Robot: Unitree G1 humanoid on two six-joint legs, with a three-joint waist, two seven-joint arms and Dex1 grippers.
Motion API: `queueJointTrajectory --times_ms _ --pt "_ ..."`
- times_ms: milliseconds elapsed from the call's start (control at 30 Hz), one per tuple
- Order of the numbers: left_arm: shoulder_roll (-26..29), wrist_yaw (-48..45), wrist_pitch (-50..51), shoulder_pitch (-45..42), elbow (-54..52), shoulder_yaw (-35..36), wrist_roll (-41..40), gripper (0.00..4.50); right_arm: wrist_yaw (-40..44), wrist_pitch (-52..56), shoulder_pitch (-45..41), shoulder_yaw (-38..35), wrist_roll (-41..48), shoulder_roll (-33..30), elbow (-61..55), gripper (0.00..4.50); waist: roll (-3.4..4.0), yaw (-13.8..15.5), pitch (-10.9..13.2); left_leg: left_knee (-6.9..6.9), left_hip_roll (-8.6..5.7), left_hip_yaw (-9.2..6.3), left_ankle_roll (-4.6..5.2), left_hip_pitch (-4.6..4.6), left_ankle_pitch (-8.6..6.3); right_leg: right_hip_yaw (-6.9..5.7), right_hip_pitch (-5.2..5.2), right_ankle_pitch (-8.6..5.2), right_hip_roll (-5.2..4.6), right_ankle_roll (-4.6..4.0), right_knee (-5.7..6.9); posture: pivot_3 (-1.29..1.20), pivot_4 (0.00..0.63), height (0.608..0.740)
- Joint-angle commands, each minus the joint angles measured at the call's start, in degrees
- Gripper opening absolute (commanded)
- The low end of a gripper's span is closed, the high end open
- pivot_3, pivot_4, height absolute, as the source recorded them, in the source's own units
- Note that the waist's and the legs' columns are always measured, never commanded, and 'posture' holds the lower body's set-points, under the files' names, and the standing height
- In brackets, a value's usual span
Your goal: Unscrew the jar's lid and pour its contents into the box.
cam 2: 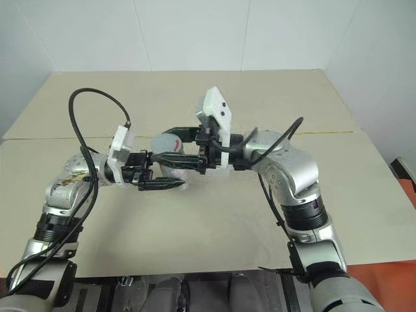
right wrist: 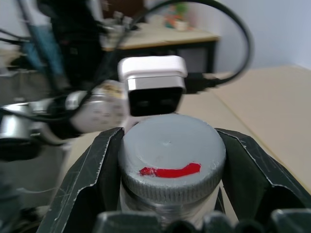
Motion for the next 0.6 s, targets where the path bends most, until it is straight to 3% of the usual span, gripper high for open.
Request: queueJointTrajectory --times_ms 33,267,600 --pt "1.2 -4.5 1.9 -2.3 0.5 1.3 -3.9 2.97 8.7 -1.8 -1.1 -1.7 4.2 -2.0 0.8 2.79 0.0 0.0 0.0 0.0 0.0 0.0 0.0 0.01 0.0 0.0 0.04 0.0 0.0 0.0 -0.07 0.0 0.15 0.74" --pt "0.7 -8.4 1.6 -3.6 1.1 -0.2 -3.4 2.97 15.4 -2.5 -2.6 0.3 4.7 -2.4 3.2 2.79 0.0 0.0 0.0 0.0 0.03 -0.01 0.01 0.03 0.0 -0.01 0.08 0.0 0.02 0.0 -0.14 0.0 0.15 0.74" --pt "0.0 -8.3 0.6 -3.3 1.3 -0.1 -2.7 2.97 16.6 -3.7 -4.6 1.4 3.7 -0.2 5.4 2.79 0.0 0.0 0.0 0.0 0.03 -0.01 0.01 0.02 0.0 -0.01 0.08 0.0 0.01 0.0 -0.13 0.0 0.15 0.74"
